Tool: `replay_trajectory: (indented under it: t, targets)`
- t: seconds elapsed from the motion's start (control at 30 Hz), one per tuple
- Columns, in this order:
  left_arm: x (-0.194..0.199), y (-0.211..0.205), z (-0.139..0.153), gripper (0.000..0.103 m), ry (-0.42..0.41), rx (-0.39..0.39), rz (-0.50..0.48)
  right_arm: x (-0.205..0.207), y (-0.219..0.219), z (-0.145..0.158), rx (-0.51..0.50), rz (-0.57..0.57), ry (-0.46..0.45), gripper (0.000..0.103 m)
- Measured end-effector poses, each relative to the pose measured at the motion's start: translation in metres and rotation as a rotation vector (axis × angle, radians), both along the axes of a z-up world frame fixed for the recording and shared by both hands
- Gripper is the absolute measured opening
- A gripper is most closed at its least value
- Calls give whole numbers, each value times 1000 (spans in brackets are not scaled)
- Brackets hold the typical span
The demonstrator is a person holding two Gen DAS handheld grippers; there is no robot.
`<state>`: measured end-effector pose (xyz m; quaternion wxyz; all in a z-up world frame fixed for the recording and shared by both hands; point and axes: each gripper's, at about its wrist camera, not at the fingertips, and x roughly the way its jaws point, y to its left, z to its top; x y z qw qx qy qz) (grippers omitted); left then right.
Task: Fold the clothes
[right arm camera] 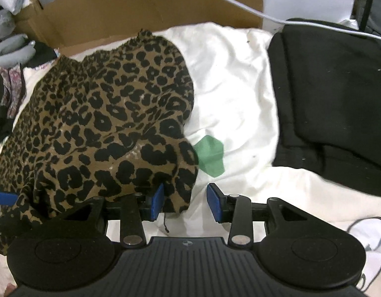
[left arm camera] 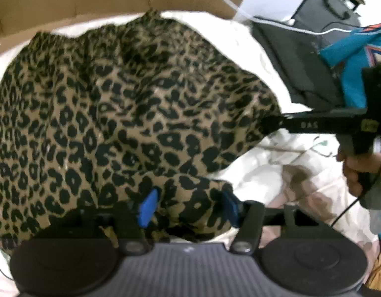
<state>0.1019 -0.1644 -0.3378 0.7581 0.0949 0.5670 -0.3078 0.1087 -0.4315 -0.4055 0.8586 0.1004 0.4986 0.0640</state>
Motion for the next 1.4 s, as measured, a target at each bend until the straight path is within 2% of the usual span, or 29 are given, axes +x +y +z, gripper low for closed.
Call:
replay_trajectory:
  t: [0.07, 0.13, 0.17, 0.2, 0.3, 0.5, 0.63, 0.77, 1.0, 1.07, 1.1, 1.13, 1.3, 1.33, 1.4]
  targets:
    - [0, 3, -4, 28, -2, 18, 0, 3, 3, -3, 5, 10, 6, 45]
    - [2, 9, -3, 15, -5, 24, 8, 4, 6, -4, 15, 19, 2, 41]
    - [4, 14, -2, 13, -4, 16, 19, 4, 6, -3, 20, 25, -2, 34]
    - [5, 19, 1, 11, -8, 10, 32, 4, 7, -2, 26, 35, -3, 19]
    - [8, 34, 9, 8, -21, -4, 64, 3, 7, 5, 15, 30, 10, 4]
    - [6, 62, 37, 7, -47, -40, 107, -1, -3, 40, -13, 16, -10, 3]
    - [8, 80, 53, 7, -57, -61, 136, -3, -13, 64, -28, -7, -27, 3]
    - [11, 90, 54, 7, -42, -69, 150, -5, -25, 82, -29, -41, -34, 3]
    - [4, 79, 37, 15, 23, -29, 66, -5, -42, 82, -53, -112, -10, 8]
    - [3, 81, 38, 19, 31, -29, 57, -7, -47, 78, -24, -134, -4, 18]
    - [4, 82, 40, 21, 34, -31, 59, -8, -50, 76, -9, -144, -1, 34]
    - [5, 83, 41, 23, 35, -32, 63, -9, -51, 74, -5, -146, -4, 42]
    - [13, 85, 52, 32, 21, -55, 106, -9, -53, 64, 25, -168, -14, 44]
    - [15, 86, 53, 36, 19, -58, 118, -8, -53, 61, 30, -176, -14, 44]
    - [19, 86, 49, 37, 23, -63, 145, -6, -53, 54, 36, -184, -14, 44]
